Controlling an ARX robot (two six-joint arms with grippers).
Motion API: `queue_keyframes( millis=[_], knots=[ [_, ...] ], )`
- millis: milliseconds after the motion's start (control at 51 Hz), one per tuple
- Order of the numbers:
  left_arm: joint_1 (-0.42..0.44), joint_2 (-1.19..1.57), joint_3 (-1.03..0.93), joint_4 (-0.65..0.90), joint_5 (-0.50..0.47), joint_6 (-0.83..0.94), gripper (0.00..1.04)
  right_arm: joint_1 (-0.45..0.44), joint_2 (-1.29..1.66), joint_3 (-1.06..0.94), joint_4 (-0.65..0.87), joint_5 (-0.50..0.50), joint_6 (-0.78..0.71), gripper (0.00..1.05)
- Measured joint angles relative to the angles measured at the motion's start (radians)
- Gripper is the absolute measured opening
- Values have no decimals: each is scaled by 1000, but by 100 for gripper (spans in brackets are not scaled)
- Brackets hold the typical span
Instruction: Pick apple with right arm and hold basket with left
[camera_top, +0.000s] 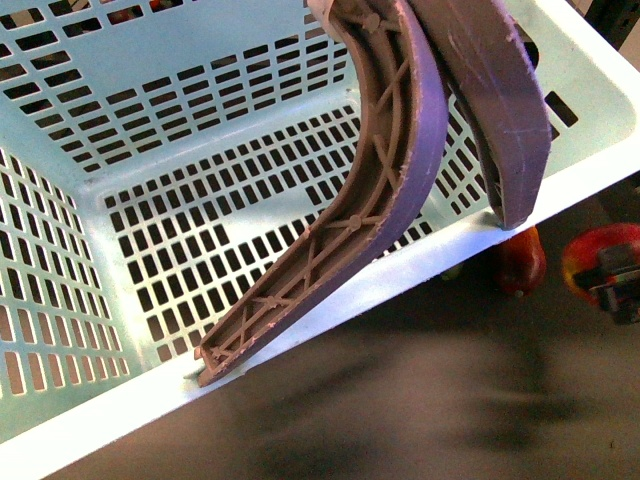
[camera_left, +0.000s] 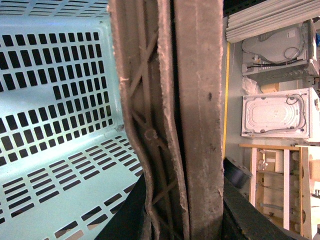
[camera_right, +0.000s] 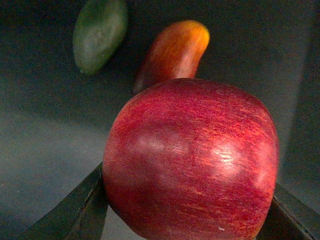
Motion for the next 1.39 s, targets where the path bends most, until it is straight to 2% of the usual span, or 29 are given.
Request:
queue_keyframes(
  millis=[176,451,588,725,843,1020,1196,1392],
  knots=[
    [0,0,0,0,0,0,20,-69,-298,-55,-116,-80,2,66],
    [0,0,0,0,1,0,20,-49,-650,-35,-257,-134,61,66],
    [0,0,0,0,-1,0,20,22,-784,19,-304,-143,154,66],
    [0,0,0,0,0,0,20,128,-836,63,-319,-142,261,66],
    [0,0,0,0,1,0,20,259,-828,79,-303,-113,345,66],
    [0,0,0,0,0,0,20,442,-744,79,-242,-19,400,66],
    [0,0,0,0,0,0,20,544,-648,79,-192,42,411,66],
    [0,0,0,0,-1,0,20,584,-595,79,-179,74,415,66]
  ],
)
